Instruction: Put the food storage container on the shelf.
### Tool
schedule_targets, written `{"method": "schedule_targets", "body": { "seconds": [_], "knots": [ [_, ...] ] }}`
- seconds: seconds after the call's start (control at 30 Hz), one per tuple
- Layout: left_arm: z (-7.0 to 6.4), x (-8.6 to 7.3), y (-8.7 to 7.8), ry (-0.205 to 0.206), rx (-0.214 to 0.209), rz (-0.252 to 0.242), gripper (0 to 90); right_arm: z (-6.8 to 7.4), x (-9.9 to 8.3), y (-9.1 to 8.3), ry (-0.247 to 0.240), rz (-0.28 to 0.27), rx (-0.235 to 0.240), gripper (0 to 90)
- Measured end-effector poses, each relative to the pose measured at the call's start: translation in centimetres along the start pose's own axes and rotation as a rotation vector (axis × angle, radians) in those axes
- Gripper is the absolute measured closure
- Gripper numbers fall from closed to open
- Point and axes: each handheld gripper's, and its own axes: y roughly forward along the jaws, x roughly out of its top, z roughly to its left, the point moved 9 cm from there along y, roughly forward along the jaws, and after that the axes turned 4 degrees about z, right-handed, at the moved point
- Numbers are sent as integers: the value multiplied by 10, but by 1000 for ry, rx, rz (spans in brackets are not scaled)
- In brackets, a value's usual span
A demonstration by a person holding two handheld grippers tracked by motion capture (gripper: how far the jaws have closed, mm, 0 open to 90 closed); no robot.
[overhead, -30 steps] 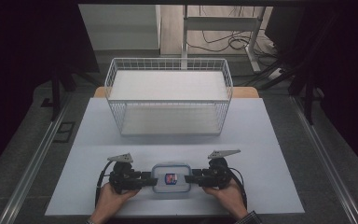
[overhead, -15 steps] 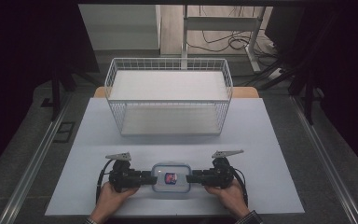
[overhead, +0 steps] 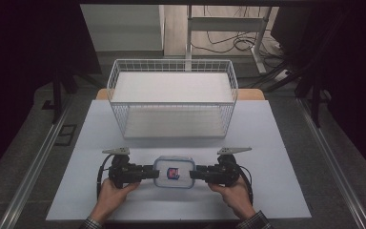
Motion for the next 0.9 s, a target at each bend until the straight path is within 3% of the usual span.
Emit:
{"method": "schedule_targets", "body": {
  "seconds": [0.37,0.67,0.9],
  "knots": [
    [-8,25,-19,-4,19,-43,583,11,33,-5,-34,-6,10,583],
    [-12,56,-33,2,33,-78,582,16,65,-13,-53,-25,12,583],
    [-16,93,-42,16,47,-97,583,16,98,-24,-64,-52,19,583]
  ]
}}
